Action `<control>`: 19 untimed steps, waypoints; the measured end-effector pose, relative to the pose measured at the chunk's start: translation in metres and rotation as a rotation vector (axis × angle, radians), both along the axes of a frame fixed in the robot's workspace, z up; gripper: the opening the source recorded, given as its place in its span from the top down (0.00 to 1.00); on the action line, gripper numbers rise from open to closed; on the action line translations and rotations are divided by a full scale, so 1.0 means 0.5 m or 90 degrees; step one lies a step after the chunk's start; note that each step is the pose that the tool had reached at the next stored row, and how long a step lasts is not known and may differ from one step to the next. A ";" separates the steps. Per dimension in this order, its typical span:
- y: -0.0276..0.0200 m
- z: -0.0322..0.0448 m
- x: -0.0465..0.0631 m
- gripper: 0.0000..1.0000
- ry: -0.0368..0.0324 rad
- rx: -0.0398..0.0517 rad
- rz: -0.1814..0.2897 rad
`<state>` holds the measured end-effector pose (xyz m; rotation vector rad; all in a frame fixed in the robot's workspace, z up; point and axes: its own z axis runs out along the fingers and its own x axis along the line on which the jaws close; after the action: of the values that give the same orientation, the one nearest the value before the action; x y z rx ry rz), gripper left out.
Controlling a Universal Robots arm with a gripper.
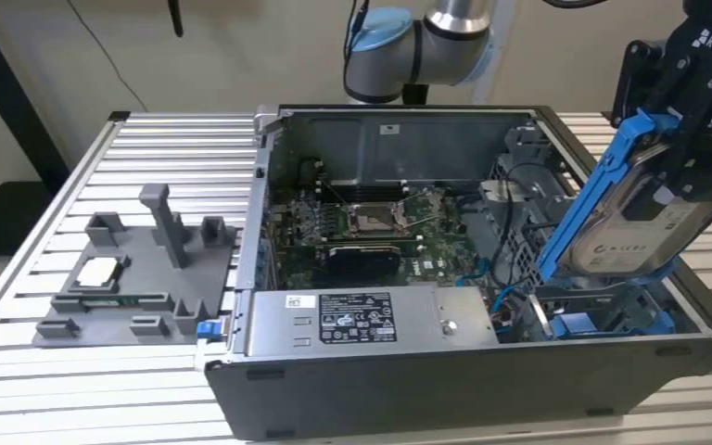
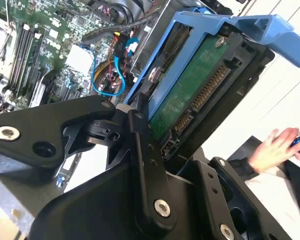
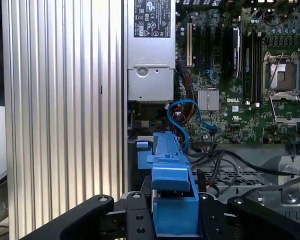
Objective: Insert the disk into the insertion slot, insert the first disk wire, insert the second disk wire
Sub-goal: 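Insert the disk into the insertion slot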
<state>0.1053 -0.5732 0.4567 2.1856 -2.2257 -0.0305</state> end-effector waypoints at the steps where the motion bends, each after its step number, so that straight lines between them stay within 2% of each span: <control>1: 0.0000 0.000 0.000 0.67 0.0000 0.0000 0.000; 8: -0.0001 -0.007 0.002 0.67 0.0000 0.0000 0.000; 19: -0.0018 -0.043 0.022 0.67 0.0001 0.0001 0.000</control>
<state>0.1166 -0.5741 0.4354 2.1855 -2.2256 -0.0309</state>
